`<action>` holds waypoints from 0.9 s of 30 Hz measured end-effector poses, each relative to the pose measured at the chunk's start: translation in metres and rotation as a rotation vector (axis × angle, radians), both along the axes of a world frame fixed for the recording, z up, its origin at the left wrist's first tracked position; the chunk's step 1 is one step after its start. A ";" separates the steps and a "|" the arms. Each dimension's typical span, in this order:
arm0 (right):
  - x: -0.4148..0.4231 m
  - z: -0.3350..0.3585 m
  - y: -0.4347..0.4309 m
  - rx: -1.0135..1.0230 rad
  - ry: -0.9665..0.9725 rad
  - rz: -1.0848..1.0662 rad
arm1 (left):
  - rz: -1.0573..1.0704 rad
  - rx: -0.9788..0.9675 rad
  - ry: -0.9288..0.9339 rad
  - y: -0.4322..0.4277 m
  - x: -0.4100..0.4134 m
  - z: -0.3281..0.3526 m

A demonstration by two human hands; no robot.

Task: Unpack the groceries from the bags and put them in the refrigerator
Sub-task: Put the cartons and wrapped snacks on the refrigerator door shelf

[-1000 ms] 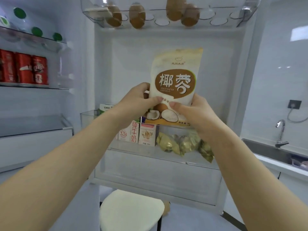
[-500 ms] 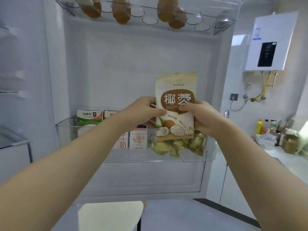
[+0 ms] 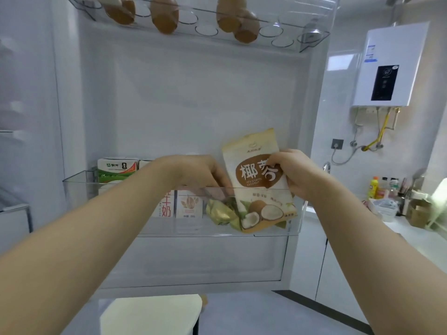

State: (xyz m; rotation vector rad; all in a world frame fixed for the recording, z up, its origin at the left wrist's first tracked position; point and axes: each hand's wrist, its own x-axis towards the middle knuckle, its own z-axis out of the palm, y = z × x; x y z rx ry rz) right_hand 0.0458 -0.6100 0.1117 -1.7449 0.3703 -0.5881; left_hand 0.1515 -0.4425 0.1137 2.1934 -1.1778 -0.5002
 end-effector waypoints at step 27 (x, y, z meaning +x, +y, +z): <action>-0.007 0.001 0.004 -0.423 0.157 -0.302 | 0.137 -0.167 -0.291 -0.001 -0.005 -0.009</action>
